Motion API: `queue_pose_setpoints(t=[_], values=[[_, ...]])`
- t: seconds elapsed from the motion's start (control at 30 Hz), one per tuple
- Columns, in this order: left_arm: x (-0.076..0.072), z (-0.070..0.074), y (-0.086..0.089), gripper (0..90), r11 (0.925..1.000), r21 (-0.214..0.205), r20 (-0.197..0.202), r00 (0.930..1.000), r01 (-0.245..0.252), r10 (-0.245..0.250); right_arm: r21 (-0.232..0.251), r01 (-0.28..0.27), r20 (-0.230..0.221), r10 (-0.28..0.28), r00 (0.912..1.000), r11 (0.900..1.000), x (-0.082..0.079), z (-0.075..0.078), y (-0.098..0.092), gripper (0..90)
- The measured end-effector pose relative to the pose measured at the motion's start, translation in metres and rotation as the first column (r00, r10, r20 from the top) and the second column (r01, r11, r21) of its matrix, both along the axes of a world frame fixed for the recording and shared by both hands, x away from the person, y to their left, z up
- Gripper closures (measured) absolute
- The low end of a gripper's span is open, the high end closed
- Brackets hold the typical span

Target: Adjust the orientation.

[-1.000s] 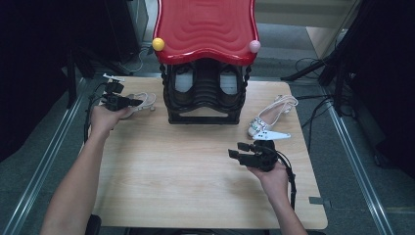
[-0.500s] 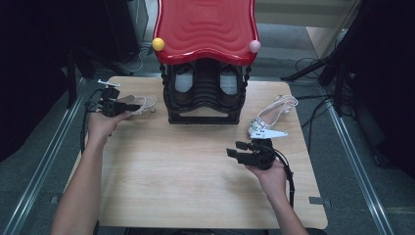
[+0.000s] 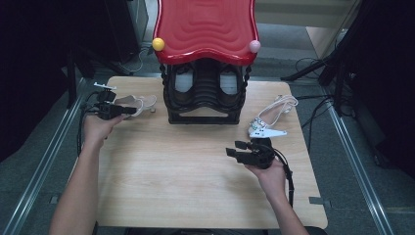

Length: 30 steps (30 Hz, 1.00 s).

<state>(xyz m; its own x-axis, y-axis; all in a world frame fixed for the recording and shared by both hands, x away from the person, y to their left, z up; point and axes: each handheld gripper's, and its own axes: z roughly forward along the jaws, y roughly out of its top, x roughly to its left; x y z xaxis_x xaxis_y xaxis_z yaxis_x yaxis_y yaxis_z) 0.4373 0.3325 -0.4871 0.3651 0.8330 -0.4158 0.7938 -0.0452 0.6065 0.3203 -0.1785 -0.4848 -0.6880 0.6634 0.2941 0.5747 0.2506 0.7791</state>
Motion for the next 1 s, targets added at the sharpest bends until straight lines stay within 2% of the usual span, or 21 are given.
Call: queue_pose_setpoints(t=[0.37, 0.7, 0.8, 1.0], values=[[-0.014, -0.004, 0.015, 89.8, 0.9993, 0.008, -0.014, 0.9993, -0.035, 0.035, 0.005, -0.039, 0.004, 0.039, 0.9992, 0.9992, 0.008, 0.0, 0.012, 48.2], [-0.027, -0.001, 0.032, 89.8, 0.9974, 0.027, -0.019, 0.9975, -0.067, 0.067, 0.004, -0.067, -0.002, 0.067, 0.9977, 0.9977, 0.012, 0.0, 0.022, 48.2], [-0.029, 0.003, 0.03, 89.8, 0.9975, 0.024, -0.007, 0.9977, -0.067, 0.067, 0.001, -0.071, 0.0, 0.071, 0.9975, 0.9975, 0.012, 0.0, 0.023, 48.2], [-0.027, 0.015, 0.014, 89.6, 0.9974, 0.055, 0.025, 0.9987, -0.046, 0.045, 0.001, -0.066, 0.002, 0.066, 0.9978, 0.9978, 0.012, 0.001, 0.022, 48.3]])
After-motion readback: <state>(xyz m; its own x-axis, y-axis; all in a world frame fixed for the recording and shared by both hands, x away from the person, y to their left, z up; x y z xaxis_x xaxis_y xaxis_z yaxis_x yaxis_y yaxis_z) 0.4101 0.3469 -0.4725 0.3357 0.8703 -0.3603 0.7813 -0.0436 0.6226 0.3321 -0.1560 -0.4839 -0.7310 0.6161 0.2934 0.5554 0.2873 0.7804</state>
